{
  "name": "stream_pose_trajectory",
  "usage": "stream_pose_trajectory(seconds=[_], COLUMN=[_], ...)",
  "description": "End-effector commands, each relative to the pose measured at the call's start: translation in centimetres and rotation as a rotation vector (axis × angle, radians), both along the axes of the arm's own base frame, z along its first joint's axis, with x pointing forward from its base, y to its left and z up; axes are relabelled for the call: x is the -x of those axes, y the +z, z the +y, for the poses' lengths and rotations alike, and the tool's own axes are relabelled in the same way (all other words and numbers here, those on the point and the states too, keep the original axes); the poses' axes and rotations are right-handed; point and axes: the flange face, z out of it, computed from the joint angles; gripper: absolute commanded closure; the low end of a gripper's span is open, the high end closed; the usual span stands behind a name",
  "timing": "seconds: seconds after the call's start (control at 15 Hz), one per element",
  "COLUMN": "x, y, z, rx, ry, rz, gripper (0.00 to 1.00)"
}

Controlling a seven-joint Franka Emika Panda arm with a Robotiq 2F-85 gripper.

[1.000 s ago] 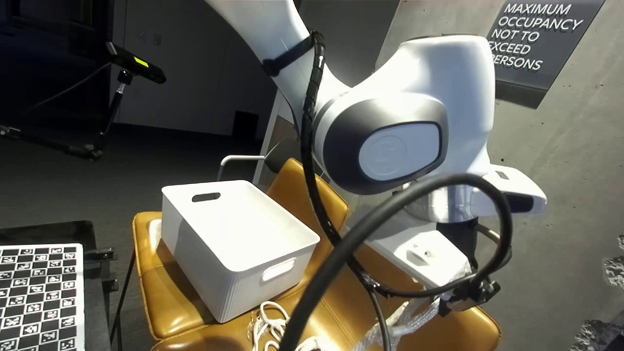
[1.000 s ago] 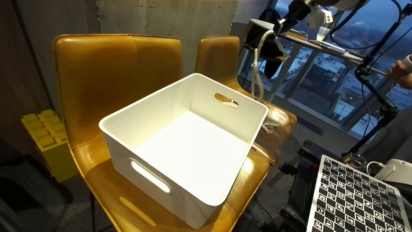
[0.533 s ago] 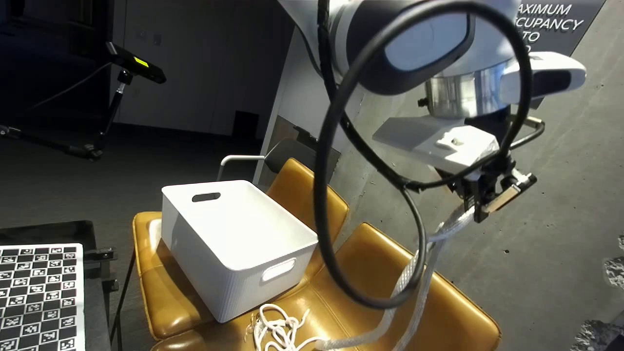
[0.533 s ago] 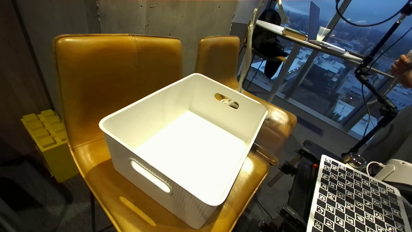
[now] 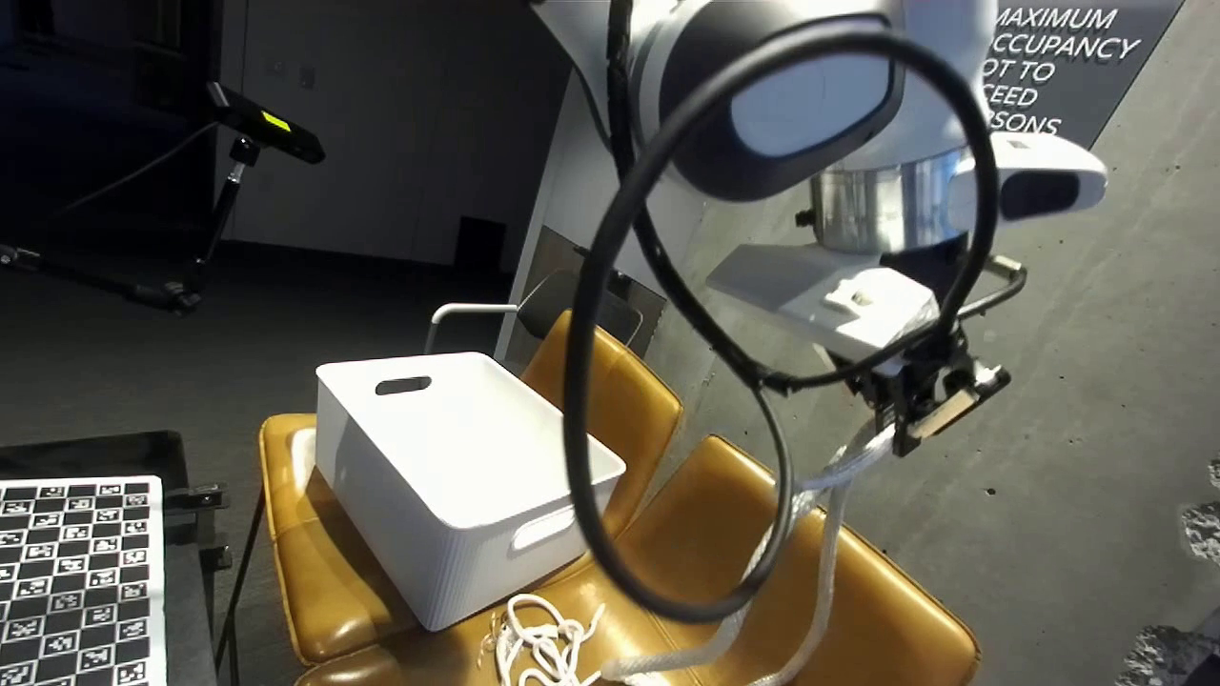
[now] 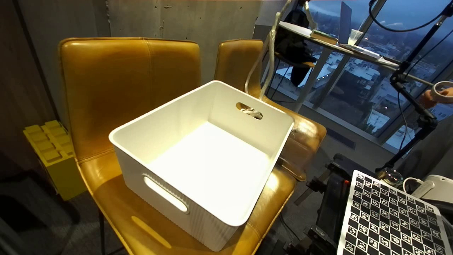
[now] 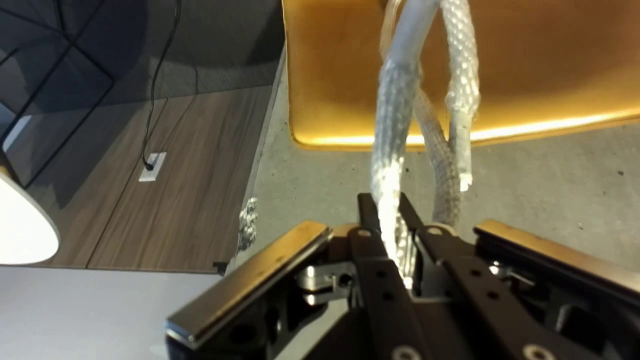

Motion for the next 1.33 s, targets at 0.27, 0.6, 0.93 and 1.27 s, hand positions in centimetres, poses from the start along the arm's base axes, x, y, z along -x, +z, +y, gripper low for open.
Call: stream_pose_trajectory(seconds=[0.27,0.6,0.93,1.27], x=[5.0,6.9,5.2,3.3], y=[-20.7,-28.5,-26.4,-15.5], z=[-4.2,-6.0,-4.9,-1.2], rx=[0.154,0.219,0.204,0.104], ry=[0.022,0.027,0.035,0.046], rz=[0.289,0.388,0.377,0.259], gripper=[0.97,0.97,0.97,0.97])
